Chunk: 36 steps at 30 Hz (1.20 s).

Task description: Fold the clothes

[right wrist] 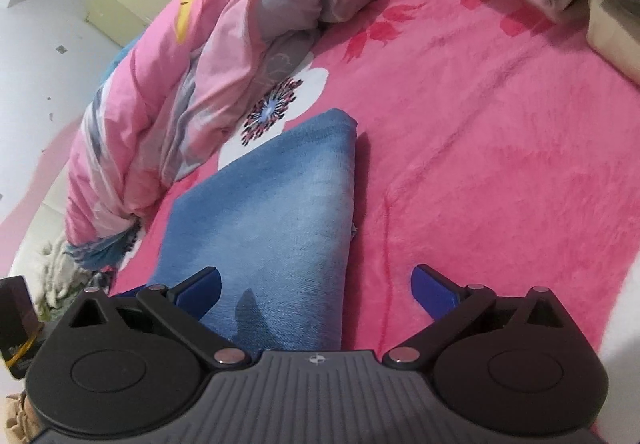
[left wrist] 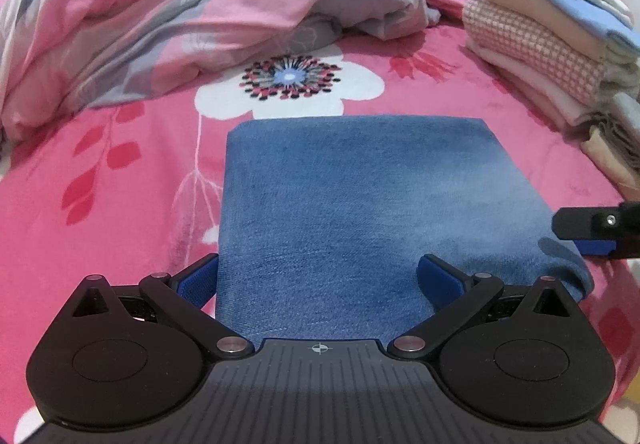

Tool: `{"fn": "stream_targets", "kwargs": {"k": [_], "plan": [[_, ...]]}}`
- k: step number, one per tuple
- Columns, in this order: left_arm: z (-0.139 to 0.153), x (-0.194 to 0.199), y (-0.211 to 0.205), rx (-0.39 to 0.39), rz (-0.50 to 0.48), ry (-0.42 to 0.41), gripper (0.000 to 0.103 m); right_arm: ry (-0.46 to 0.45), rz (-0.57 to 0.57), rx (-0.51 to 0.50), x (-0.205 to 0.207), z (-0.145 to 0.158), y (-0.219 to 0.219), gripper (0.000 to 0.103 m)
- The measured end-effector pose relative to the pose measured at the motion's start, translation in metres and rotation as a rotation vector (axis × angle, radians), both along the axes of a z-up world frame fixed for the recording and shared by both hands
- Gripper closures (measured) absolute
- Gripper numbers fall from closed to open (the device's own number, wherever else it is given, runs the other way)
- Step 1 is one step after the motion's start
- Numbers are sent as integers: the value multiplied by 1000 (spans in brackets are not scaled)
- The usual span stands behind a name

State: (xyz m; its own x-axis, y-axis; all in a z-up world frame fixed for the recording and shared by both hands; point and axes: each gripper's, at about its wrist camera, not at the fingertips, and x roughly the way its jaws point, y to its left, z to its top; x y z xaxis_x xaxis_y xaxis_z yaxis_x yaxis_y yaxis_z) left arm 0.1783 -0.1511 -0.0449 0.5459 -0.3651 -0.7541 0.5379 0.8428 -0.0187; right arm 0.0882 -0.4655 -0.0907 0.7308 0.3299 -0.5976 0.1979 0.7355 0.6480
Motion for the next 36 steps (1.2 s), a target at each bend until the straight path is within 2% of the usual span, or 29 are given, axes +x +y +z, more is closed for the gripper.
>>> {"fn": "stream_targets", "kwargs": {"k": [8,11,14,16,29,32,36], "plan": [[0,0,-1,0,1,7,0,-1,87,-73,4,5,7,0],[0,1,0,-4,-2,9,0,-10,84,-30,6,8,2,0],[-1,1,1,-8,-3,12,0,-70,92,28,10,13,-4,0],[-1,1,0,-11,-3,15,0,-84,102,19,17,17,-4,0],[-3,3,4,-39,-13,23,0,-29,157,23,56,-6,4,9],[-4,3,6,-48,-17,26,0,-26,166,29,58,-9,4,9],[-5,5,7,-62,-19,36,0,-18,177,14,56,-8,5,15]]}}
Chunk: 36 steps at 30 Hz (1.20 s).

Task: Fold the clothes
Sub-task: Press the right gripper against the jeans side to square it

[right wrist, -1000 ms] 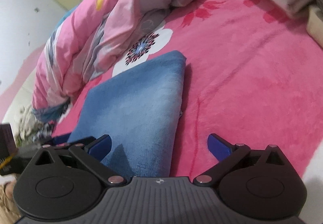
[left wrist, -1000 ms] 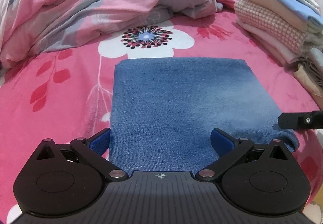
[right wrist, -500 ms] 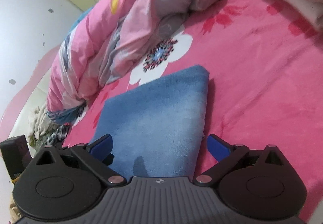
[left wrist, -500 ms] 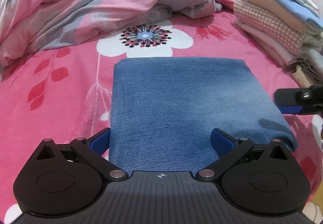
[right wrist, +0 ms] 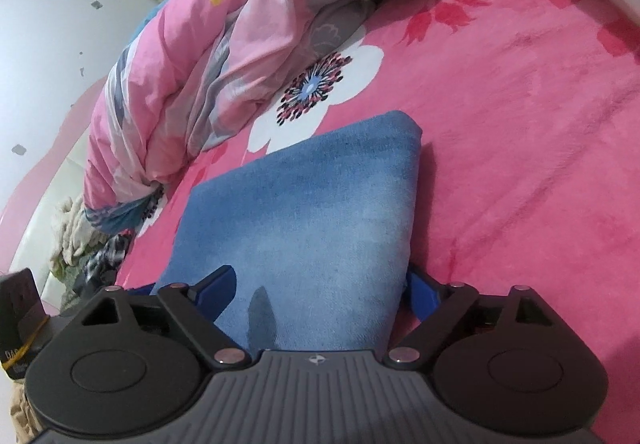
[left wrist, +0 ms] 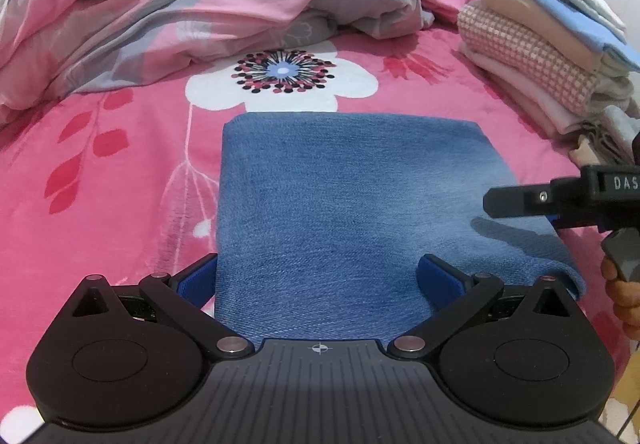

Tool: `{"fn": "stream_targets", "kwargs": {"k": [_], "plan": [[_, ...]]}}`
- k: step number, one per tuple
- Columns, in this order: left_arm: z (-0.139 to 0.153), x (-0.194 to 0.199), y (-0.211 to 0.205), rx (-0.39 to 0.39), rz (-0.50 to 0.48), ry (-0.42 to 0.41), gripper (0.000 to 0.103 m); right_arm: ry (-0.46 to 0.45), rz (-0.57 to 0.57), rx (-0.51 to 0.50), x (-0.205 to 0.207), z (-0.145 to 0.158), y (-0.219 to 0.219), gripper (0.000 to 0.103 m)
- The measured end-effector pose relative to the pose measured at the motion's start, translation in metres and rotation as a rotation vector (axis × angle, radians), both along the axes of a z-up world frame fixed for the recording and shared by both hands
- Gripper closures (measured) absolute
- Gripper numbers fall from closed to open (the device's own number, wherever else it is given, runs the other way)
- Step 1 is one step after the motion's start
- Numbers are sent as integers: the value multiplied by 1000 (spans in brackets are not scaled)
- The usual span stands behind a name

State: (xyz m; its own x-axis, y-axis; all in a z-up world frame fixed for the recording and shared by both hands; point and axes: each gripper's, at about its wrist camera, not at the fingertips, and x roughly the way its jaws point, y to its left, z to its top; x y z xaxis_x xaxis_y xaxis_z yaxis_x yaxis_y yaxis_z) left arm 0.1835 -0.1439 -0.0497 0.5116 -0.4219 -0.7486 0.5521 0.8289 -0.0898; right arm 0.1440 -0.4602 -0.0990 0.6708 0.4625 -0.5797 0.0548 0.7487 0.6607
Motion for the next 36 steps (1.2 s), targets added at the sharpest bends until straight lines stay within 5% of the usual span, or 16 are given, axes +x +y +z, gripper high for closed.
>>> {"fn": "stream_targets", "kwargs": {"k": [10,23,36], "plan": [[-2,2,3,-20,-10,13,0,38,63,-27,-6,4,9,21],[-4,6,5,-52,-18,35,0,41,50,72,6,-10,-6,36],[-6,9,6,-70,-25,45,0,37,67,81,6,-12,-9,38]]}}
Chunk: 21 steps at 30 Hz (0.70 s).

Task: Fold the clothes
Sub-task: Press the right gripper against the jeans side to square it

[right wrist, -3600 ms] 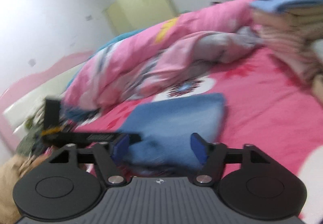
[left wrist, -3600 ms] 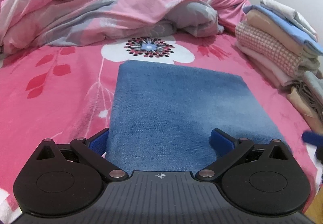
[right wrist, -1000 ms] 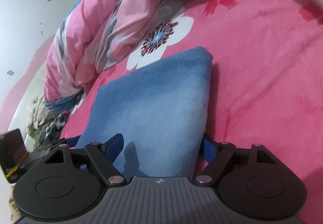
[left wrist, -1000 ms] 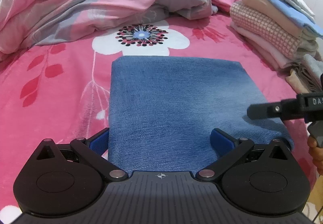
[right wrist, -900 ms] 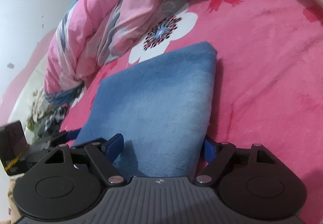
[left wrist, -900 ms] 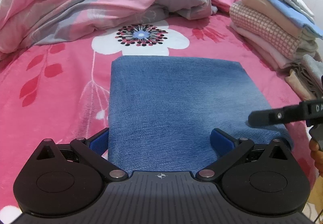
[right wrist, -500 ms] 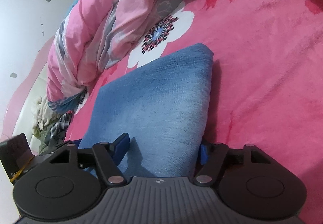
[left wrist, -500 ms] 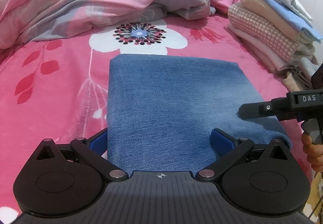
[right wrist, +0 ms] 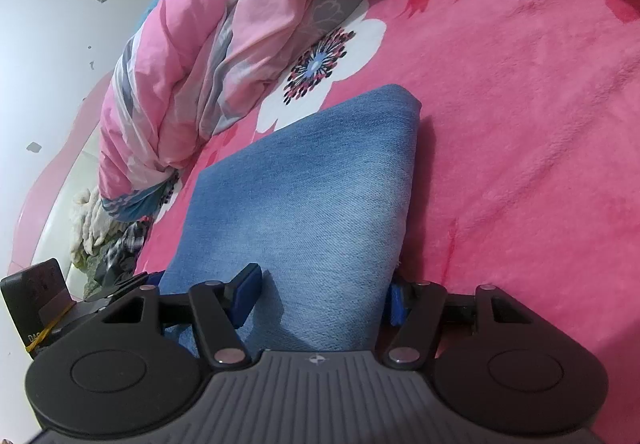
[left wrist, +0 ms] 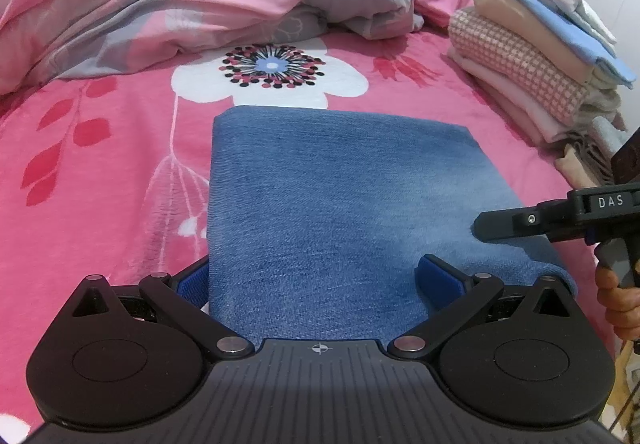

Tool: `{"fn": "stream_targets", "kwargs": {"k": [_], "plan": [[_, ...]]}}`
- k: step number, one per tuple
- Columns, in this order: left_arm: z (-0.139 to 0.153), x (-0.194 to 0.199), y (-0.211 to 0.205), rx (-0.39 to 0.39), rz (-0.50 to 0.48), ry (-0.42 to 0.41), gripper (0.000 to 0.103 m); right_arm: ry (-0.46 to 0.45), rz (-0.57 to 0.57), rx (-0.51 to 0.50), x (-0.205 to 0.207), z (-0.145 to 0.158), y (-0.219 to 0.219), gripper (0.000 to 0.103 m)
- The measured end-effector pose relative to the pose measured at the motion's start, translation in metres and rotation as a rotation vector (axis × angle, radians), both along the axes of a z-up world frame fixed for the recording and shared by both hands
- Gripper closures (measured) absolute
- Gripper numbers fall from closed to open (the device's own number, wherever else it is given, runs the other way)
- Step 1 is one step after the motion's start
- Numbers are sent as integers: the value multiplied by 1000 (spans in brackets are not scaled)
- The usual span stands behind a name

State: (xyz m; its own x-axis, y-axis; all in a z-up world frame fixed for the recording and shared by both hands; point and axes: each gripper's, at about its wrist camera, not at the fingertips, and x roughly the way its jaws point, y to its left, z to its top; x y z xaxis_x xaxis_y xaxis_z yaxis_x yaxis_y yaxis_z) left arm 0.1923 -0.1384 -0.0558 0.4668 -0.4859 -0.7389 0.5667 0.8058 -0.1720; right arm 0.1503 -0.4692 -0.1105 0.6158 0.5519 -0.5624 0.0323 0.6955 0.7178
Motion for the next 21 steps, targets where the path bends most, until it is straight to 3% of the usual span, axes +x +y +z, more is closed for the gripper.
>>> {"fn": "stream_targets", "kwargs": {"k": [7,13,21], "plan": [[-5,8,3,-48,-21,21,0,-7,8,2,0,-1,0,38],[-13,25,10,-137,-54,60,0,-23,38,5,0,-2,-2,39],[-12,55,29,-211,-246,182,0,-21,93,42,6,-4,-9,43]]}}
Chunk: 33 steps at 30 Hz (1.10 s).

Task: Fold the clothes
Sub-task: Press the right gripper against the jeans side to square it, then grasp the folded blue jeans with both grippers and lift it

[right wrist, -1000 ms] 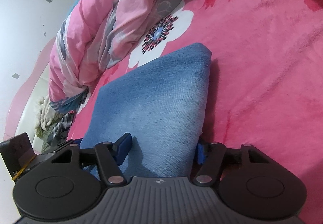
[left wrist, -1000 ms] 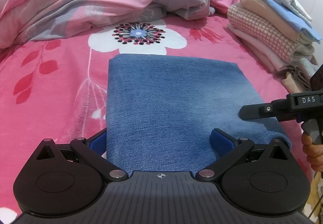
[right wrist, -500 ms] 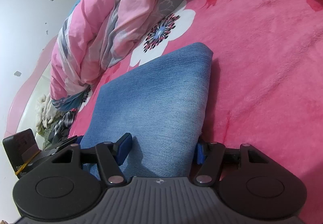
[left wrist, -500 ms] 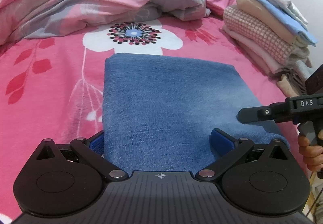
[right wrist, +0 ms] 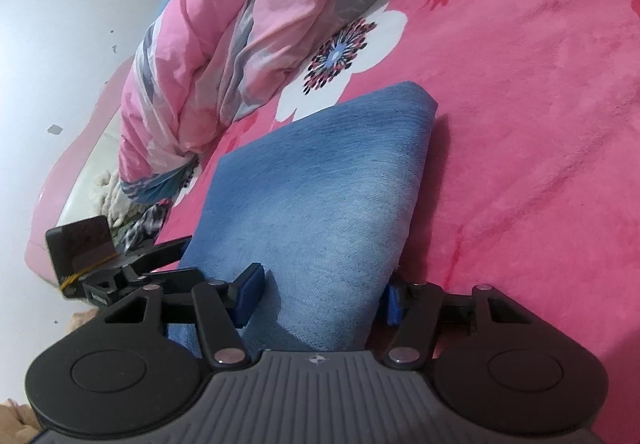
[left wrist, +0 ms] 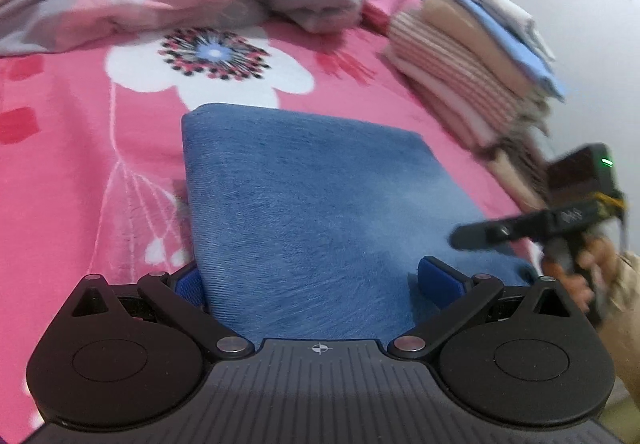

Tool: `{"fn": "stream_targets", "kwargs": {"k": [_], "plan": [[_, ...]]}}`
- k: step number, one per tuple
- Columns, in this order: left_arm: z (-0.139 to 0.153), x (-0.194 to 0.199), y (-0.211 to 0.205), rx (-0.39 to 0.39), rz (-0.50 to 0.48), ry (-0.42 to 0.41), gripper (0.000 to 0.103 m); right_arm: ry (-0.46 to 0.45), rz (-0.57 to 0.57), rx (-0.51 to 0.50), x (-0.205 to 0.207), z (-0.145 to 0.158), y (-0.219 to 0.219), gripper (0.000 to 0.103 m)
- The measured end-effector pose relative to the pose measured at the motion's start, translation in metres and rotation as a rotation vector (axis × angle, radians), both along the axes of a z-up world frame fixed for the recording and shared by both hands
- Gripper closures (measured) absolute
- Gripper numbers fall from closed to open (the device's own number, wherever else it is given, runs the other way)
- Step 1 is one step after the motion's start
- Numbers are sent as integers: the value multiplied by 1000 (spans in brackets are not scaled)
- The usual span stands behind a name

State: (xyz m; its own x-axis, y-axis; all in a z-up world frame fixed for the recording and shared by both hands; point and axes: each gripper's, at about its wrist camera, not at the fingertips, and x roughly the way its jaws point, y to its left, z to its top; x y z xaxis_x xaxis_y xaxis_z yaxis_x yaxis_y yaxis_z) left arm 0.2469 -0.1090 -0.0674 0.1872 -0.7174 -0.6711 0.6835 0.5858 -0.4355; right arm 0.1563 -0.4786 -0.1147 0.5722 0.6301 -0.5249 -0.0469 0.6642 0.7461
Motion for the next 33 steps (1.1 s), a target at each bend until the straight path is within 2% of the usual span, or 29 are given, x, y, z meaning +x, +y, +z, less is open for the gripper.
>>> {"fn": "stream_targets", "kwargs": {"k": [6,9,16,19,21,23,28,33], "plan": [[-16,23,21,-125,10,209,0,-27,37,44,2,-7,-6,43],[-19,30,16,-137,8,256,0,-37,45,56,3,-8,-6,43],[-19,34,6,-127,29,273,0,-71,52,99,24,-14,8,46],[-15,30,10,-143,49,277,0,-86,16,97,26,-9,18,56],[-12,29,14,-165,57,302,0,-97,-14,128,23,-1,18,69],[-9,27,16,-200,61,335,0,-109,-19,143,19,8,19,72],[5,10,12,-243,68,346,0,-123,-32,122,8,33,23,74],[13,-13,3,-302,32,365,0,-157,-61,115,-21,58,14,76]]}}
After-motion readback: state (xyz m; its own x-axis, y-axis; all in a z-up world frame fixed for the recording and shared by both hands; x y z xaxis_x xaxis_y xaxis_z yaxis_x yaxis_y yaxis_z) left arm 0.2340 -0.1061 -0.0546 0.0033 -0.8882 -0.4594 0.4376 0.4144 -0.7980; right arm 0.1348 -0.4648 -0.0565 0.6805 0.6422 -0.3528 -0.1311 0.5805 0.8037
